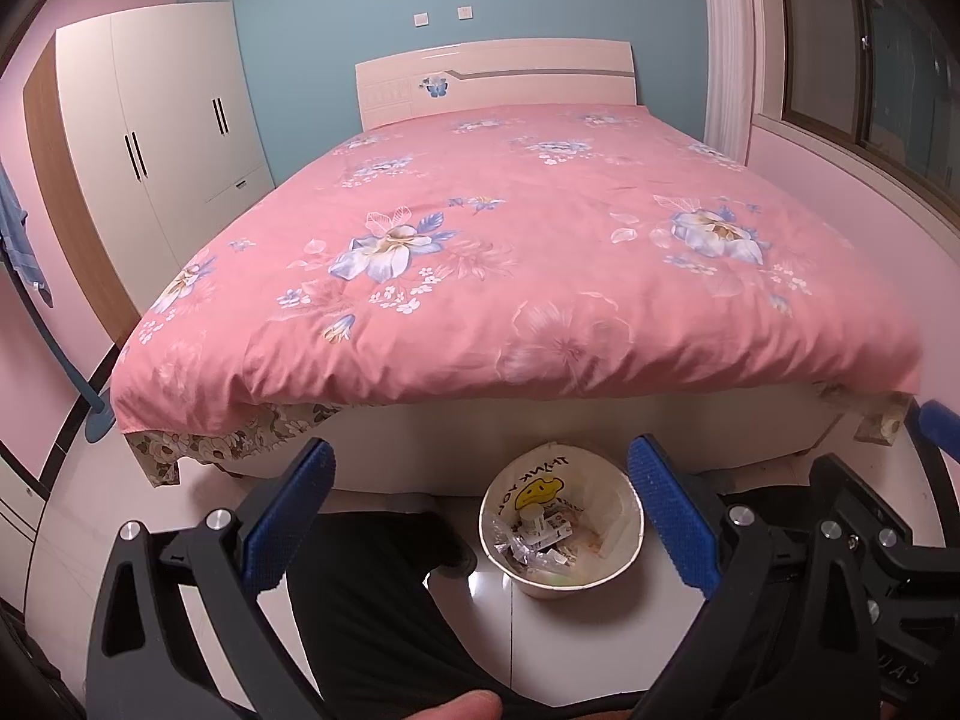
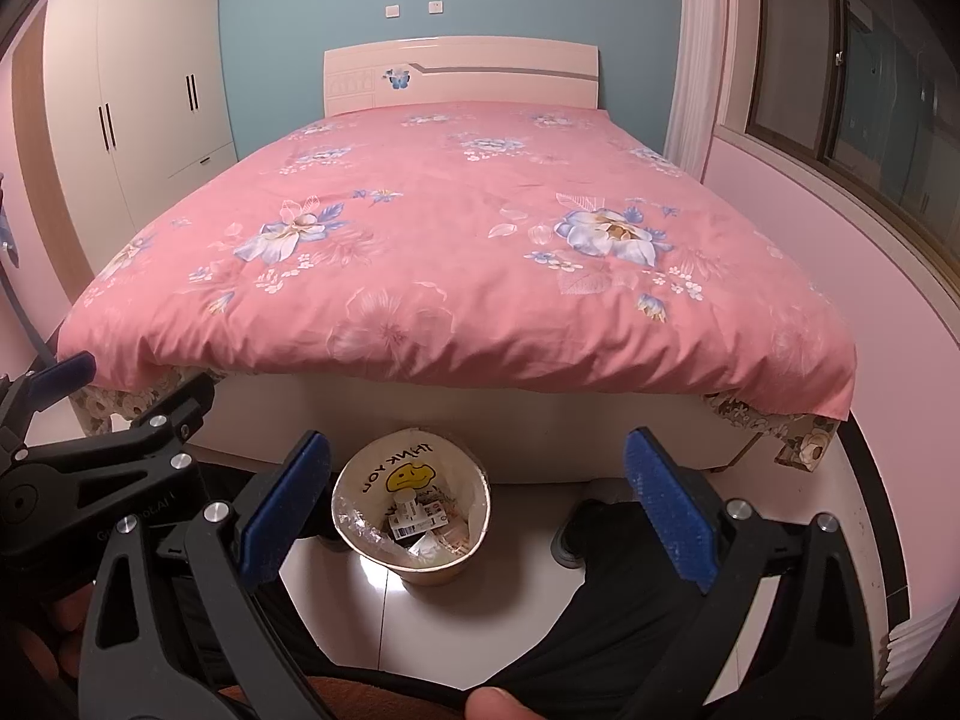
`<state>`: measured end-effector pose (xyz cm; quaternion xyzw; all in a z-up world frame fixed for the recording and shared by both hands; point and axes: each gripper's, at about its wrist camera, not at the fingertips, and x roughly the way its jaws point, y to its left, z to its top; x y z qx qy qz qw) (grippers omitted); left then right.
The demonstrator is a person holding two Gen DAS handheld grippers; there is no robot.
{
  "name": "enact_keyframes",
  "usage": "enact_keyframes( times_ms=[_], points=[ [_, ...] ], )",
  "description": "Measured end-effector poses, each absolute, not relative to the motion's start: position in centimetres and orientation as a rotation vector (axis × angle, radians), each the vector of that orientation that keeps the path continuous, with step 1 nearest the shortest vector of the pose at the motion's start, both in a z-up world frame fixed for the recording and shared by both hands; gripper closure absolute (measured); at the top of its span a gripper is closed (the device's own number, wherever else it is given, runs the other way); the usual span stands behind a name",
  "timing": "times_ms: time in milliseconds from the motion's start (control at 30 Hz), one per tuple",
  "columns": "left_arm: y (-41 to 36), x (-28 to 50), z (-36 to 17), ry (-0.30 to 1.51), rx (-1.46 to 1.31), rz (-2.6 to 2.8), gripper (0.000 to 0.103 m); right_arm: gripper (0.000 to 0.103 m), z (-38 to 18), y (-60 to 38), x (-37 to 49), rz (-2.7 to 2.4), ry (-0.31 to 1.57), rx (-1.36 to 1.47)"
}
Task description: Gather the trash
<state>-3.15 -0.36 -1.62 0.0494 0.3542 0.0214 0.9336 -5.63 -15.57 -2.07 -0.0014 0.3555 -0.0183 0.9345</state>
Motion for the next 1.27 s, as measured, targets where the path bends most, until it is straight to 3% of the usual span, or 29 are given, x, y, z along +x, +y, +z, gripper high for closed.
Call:
enact_keyframes(
  times_ms=[1267],
  points=[
    [-0.11, -3.05, -1.83, 0.739, 0.099, 0.042, 0.004, 0.007, -1.96, -16.07, -5.54, -0.024, 0.725, -0.008]
  ],
)
